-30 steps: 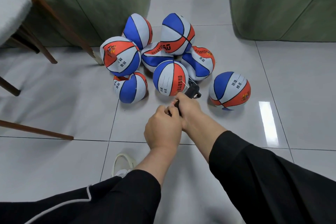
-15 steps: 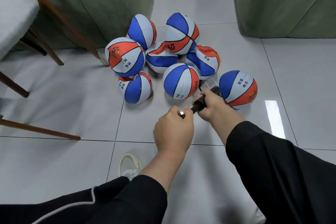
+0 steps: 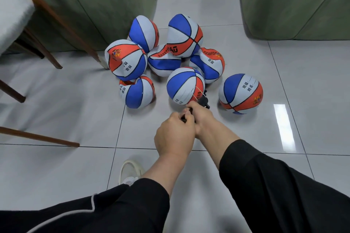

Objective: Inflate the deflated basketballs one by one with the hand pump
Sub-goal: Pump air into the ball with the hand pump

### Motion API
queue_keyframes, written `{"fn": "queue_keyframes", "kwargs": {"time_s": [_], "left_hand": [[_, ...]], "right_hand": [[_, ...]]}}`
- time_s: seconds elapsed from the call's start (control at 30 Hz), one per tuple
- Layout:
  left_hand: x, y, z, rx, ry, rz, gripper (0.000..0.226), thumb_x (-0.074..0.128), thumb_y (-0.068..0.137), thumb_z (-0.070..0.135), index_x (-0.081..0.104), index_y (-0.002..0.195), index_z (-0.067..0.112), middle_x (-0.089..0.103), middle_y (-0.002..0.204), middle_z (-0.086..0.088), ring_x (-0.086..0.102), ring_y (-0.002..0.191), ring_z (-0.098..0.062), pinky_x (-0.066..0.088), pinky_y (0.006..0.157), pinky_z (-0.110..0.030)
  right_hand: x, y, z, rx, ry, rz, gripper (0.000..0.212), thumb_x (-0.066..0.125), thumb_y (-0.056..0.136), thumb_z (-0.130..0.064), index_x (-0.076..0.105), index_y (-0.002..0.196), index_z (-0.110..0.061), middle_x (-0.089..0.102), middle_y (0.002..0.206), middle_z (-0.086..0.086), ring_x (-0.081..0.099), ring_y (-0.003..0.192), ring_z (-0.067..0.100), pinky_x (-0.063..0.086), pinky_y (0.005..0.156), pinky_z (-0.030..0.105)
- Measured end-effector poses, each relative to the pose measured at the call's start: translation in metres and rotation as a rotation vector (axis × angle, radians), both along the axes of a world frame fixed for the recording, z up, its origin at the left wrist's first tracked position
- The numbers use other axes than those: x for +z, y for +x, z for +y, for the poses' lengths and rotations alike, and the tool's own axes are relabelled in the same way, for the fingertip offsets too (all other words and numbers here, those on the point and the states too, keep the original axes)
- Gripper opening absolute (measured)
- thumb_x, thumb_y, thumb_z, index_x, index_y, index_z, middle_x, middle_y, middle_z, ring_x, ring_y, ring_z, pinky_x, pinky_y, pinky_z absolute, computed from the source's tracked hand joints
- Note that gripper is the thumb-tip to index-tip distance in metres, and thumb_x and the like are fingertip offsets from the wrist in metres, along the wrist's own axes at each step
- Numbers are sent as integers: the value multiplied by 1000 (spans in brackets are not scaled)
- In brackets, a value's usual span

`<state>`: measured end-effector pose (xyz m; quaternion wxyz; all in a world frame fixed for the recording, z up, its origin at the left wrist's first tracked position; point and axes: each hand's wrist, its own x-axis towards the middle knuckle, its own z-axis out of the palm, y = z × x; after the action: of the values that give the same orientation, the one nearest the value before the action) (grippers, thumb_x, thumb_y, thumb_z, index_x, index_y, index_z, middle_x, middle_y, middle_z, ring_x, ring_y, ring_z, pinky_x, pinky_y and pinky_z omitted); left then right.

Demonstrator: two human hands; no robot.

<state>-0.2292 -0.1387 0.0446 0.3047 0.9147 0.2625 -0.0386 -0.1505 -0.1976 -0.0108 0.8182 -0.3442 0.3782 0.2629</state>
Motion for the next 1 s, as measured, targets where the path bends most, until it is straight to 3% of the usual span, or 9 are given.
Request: {"fn": "queue_keyframes", "kwargs": {"time_s": [0.23,0.4,0.57,0.73,1.0], "left_hand": [[18,-6,-5,-111,32,-62,42,45,101,50,36,69,24,51,62,4,50,65,-24,33,56,-33],[14,-2,-2,-78,55,-53,42,45,102,43,34,66,23,46,59,4,41,55,-15,23,50,-30],[1,1,0,8,63,-57,43,45,102,46,39,66,22,49,60,2,49,61,-24,31,53,-31],[-6,2,1,9,44,-45,44,44,102,49,41,66,23,54,63,0,59,69,-31,44,58,-33],[14,-8,-4,-103,41,-62,43,46,101,51,35,69,23,50,62,4,51,65,-26,35,57,-34]], "right_hand": [[-5,33,-49,-90,-33,54,17,61,93,-5,61,111,-5,57,76,5,50,47,11,51,47,26],[-4,20,-33,-92,3,56,6,56,94,-4,53,94,-9,51,62,4,47,46,13,49,49,26],[11,-1,-2,-35,4,15,10,50,93,1,49,89,-8,45,54,2,43,44,14,46,51,25],[14,-8,0,-26,-16,17,9,51,91,3,49,90,-6,41,51,4,41,45,17,44,50,26],[0,26,-39,-93,-11,40,9,57,97,-7,58,105,-11,53,64,2,48,43,11,48,45,24]]}}
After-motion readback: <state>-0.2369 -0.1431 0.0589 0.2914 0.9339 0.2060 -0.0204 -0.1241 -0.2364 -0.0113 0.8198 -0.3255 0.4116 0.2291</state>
